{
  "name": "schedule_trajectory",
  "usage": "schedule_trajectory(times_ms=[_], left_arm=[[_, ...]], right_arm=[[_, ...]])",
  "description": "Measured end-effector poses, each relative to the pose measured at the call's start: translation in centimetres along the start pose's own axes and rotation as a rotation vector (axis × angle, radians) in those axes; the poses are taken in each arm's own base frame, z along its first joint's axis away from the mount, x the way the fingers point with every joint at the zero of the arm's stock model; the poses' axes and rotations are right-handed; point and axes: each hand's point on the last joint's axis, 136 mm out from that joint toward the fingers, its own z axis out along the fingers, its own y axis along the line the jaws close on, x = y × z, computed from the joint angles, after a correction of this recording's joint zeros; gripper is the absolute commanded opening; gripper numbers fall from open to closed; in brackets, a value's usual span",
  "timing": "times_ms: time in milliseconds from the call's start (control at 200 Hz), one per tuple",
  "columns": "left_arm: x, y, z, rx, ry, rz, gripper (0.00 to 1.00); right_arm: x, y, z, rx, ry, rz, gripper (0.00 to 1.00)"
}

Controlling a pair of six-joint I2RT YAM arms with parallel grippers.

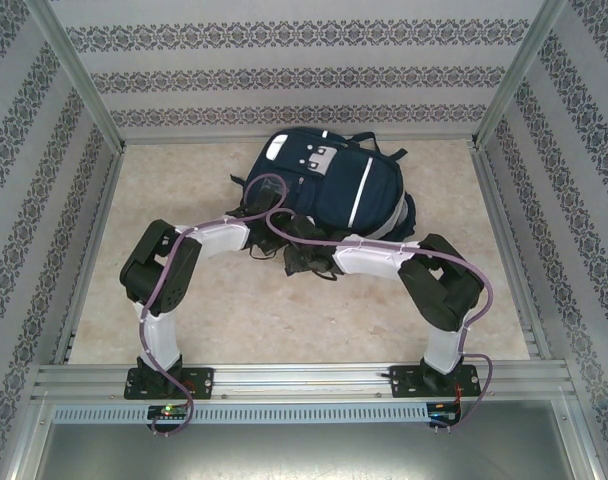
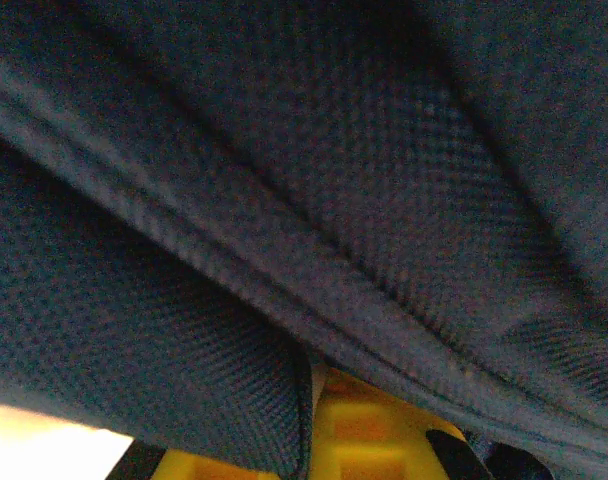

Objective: Pack books, pencil case, and school supplies into a backpack

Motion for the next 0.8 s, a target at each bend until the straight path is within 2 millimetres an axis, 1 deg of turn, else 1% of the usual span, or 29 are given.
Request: schedule_trajectory(times_ms=[145, 220, 305, 530, 714, 799], left_arm=[[-0.3, -0.3, 0.1, 0.004, -0.003, 0.008, 0.0], [-0.3, -0.3, 0.1, 0.004, -0.003, 0.012, 0.0], [-0.3, -0.3, 0.1, 0.003, -0.002, 0.012, 0.0], [-0.2, -0.2, 0.2, 0.003, 0.006, 0.011, 0.0], [-0.2, -0.2, 0.2, 0.004, 0.006, 0.01, 0.0], [-0.2, -0.2, 0.2, 0.004, 0.006, 0.007, 0.0]], right_arm=[[-1.3, -0.9, -0.1, 0.007, -0.017, 0.017, 0.43], [-2.0, -1.3, -0.2, 0.007, -0.03, 0.023, 0.41], [-2.3, -1.6, -0.2, 0.011, -0.033, 0.024, 0.38], [-2.0, -1.5, 0.1, 0.011, -0.024, 0.042, 0.33], [-1.0, -2.1, 1.7, 0.042, 0.004, 0.1, 0.33], [-0.8, -2.2, 2.2, 0.053, 0.003, 0.132, 0.33]])
